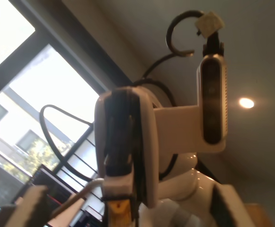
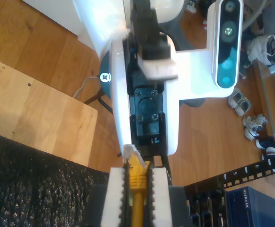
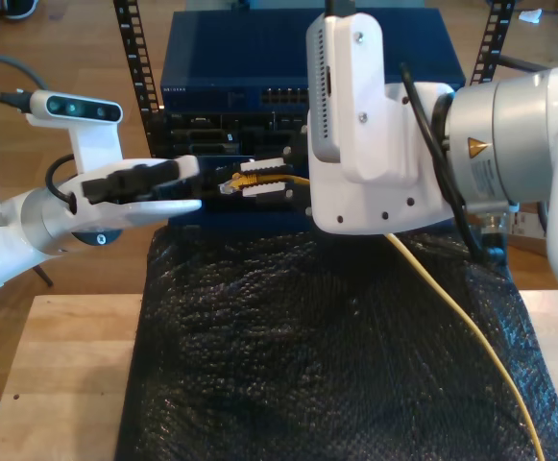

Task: Grab the cable and plug it in

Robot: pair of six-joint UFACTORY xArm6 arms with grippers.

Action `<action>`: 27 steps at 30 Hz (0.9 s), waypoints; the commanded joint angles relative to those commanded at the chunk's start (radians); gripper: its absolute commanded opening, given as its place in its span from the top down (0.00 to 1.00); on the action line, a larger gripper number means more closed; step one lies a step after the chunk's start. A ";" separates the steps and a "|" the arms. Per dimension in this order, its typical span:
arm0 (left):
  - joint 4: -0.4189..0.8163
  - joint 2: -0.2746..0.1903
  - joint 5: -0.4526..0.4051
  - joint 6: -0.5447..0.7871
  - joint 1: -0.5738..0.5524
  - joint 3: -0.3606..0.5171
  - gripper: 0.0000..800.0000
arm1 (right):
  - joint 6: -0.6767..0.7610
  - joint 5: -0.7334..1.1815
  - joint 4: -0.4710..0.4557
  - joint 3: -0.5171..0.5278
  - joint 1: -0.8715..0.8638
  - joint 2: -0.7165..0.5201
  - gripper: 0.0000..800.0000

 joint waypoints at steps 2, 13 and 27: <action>0.002 -0.003 -0.008 0.014 0.002 -0.006 0.00 | 0.003 0.002 0.000 -0.003 0.000 0.003 1.00; 0.005 -0.048 -0.137 0.015 0.058 -0.026 0.00 | 0.115 0.157 -0.009 -0.021 -0.163 0.052 1.00; 0.209 -0.072 -0.307 0.012 0.084 -0.204 0.00 | 0.259 0.278 -0.221 -0.017 -0.431 0.158 1.00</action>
